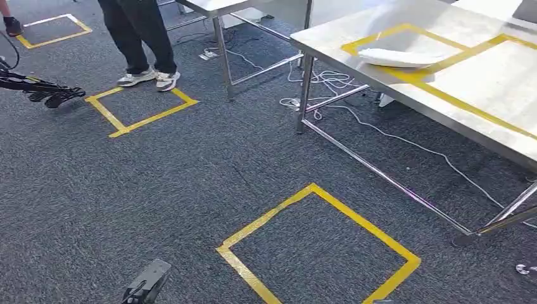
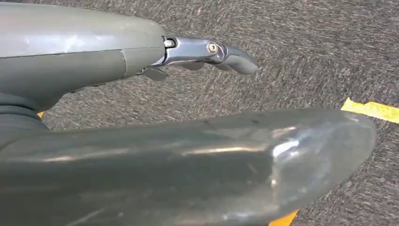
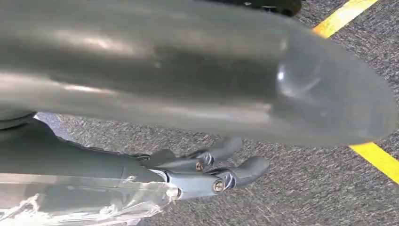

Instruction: Take the parts from the cabinet and place them on the table.

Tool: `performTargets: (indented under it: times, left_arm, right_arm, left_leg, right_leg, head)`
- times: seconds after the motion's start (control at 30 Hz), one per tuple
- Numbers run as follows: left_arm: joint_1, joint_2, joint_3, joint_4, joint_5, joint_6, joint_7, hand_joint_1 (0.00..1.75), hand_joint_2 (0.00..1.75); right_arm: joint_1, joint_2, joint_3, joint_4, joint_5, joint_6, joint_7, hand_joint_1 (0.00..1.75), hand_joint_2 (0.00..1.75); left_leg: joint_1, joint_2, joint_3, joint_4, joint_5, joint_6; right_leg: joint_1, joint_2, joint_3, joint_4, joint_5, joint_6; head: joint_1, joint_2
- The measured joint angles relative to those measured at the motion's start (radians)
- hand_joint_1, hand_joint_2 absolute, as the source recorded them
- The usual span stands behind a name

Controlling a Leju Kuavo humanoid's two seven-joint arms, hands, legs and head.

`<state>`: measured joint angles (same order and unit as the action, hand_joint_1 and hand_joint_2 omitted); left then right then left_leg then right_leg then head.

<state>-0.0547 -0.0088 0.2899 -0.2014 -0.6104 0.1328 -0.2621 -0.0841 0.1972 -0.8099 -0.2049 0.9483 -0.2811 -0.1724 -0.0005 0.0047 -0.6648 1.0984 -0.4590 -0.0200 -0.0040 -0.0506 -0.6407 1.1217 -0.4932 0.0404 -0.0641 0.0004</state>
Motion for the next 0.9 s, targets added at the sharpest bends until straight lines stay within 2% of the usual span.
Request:
performTargets:
  times: [0.37, 0.53, 0.63, 0.7, 0.73, 0.77, 0.8, 0.87, 0.9]
  left_arm:
    - [-0.003, 0.000, 0.000, 0.000, -0.002, -0.001, 0.002, 0.00, 0.00]
    - [-0.004, 0.000, 0.001, 0.000, -0.006, -0.002, 0.003, 0.00, 0.00]
    - [-0.004, 0.001, 0.001, 0.000, -0.007, -0.002, 0.003, 0.00, 0.00]
    - [-0.003, 0.002, 0.001, 0.000, -0.007, -0.002, 0.003, 0.00, 0.00]
    - [-0.004, 0.002, 0.002, 0.000, -0.007, -0.002, 0.003, 0.00, 0.00]
    - [-0.003, 0.001, 0.002, 0.000, -0.008, -0.002, 0.003, 0.00, 0.00]
    - [-0.004, 0.000, 0.002, 0.000, -0.008, -0.002, 0.003, 0.00, 0.00]
    - [-0.011, 0.000, 0.002, 0.000, -0.009, -0.002, 0.003, 0.00, 0.00]
    - [-0.011, 0.002, 0.002, 0.000, -0.009, -0.002, 0.003, 0.00, 0.00]
  right_arm:
    - [-0.001, 0.000, 0.000, 0.000, 0.005, 0.000, 0.004, 0.00, 0.00]
    - [-0.001, 0.000, 0.000, 0.000, 0.005, 0.002, 0.011, 0.00, 0.00]
    - [-0.001, 0.000, 0.000, 0.000, 0.005, 0.002, 0.012, 0.00, 0.00]
    - [-0.002, 0.000, 0.000, 0.000, 0.004, 0.002, 0.013, 0.00, 0.00]
    - [-0.003, 0.000, 0.000, 0.000, 0.005, 0.002, 0.013, 0.00, 0.00]
    - [-0.003, 0.000, 0.000, 0.000, 0.005, 0.002, 0.013, 0.00, 0.00]
    - [-0.003, 0.000, 0.000, 0.000, 0.007, 0.002, 0.013, 0.00, 0.00]
    - [-0.001, 0.000, 0.000, 0.000, 0.007, 0.002, 0.014, 0.00, 0.00]
    - [0.000, 0.000, 0.000, 0.000, 0.007, 0.002, 0.014, 0.00, 0.00]
  left_leg:
    - [0.000, 0.000, 0.000, 0.000, 0.000, 0.000]
    - [-0.002, 0.000, 0.000, 0.000, -0.001, 0.003]
    - [-0.004, 0.000, 0.000, 0.000, -0.001, 0.008]
    - [-0.005, -0.002, -0.001, -0.004, 0.000, 0.015]
    - [-0.001, -0.007, 0.006, -0.021, 0.006, 0.022]
    - [0.005, -0.009, 0.016, -0.032, 0.013, 0.026]
    - [0.006, -0.014, 0.023, -0.040, 0.017, 0.032]
    - [0.006, -0.027, 0.024, -0.043, 0.019, 0.034]
    - [0.006, -0.035, 0.023, -0.043, 0.019, 0.034]
  right_leg:
    - [0.000, 0.000, 0.000, 0.000, 0.000, 0.000]
    - [-0.003, 0.000, 0.002, -0.006, 0.005, 0.006]
    - [-0.005, 0.000, 0.005, -0.011, 0.007, 0.010]
    - [-0.005, -0.006, 0.012, -0.020, 0.010, 0.015]
    - [-0.002, -0.012, 0.018, -0.024, 0.009, 0.020]
    - [-0.006, 0.005, 0.015, -0.015, 0.004, 0.022]
    - [-0.005, 0.030, 0.004, 0.019, -0.026, 0.023]
    - [-0.006, 0.046, -0.056, 0.158, -0.105, 0.024]
    - [-0.006, 0.047, -0.082, 0.218, -0.131, 0.025]
  head:
    - [0.000, 0.000]
    - [0.000, 0.000]
    - [0.000, 0.000]
    - [-0.001, 0.000]
    - [0.000, 0.000]
    - [0.001, 0.000]
    - [0.003, 0.000]
    - [0.006, 0.000]
    - [0.005, 0.000]
